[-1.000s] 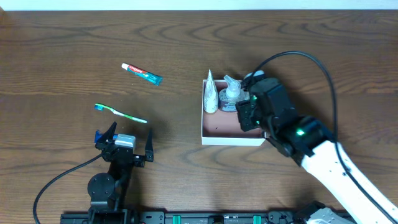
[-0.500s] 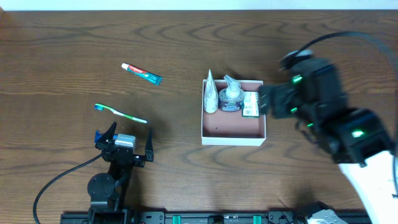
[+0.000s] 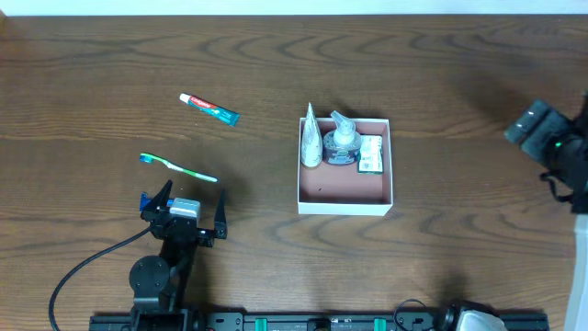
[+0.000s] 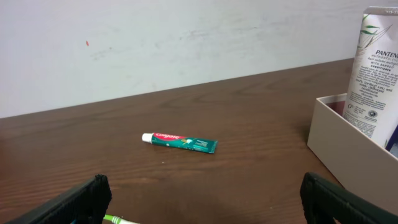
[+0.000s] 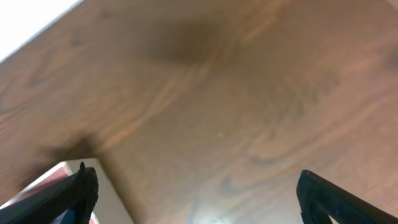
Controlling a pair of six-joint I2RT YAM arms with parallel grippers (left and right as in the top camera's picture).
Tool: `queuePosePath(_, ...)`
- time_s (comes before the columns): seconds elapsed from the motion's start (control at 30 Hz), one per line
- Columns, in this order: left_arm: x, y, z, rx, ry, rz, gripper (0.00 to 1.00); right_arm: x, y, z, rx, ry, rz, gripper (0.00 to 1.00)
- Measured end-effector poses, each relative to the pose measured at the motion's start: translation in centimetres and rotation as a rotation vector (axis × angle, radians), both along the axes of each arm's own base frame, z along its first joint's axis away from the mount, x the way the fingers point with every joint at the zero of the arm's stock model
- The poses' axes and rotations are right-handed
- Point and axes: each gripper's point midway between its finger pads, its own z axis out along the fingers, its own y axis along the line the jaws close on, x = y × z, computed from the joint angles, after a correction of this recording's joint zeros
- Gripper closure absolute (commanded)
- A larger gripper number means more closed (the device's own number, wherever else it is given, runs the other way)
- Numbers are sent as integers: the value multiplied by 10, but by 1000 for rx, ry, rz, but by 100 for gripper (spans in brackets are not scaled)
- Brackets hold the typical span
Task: Pack container
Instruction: 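Raise the right gripper out of the box and retract it right, then move the left gripper to the blue razor on the table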
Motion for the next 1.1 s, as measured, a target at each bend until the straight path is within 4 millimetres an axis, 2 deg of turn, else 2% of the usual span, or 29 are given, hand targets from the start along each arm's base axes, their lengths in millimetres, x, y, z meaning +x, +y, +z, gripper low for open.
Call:
queuePosePath(0.17,0,0,0,0,0,0,2,-1,-16,-22,30,87,-59,1)
queuePosePath(0.37,0,0,1,8,-4,-1,2,-8,-13,-48,74,221,-61,1)
queuePosePath(0.6,0,0,-1,-67,18,6,2,-6,-13,-56,85,250,-63,1)
queuePosePath(0.8,-7,-1,-9,-258,185,39,2,-6,-13,-56,85,251,-63,1)
queuePosePath(0.87,-6,-1,0,-288,227,48,2,-6,-13,-56,86,251,-63,1)
queuePosePath(1.0,0,-1,35,-318,336,69,2,-6,-13,-56,88,252,-62,1)
queuePosePath(1.1,16,-2,56,-319,456,91,2,-6,-12,-56,89,252,-61,1)
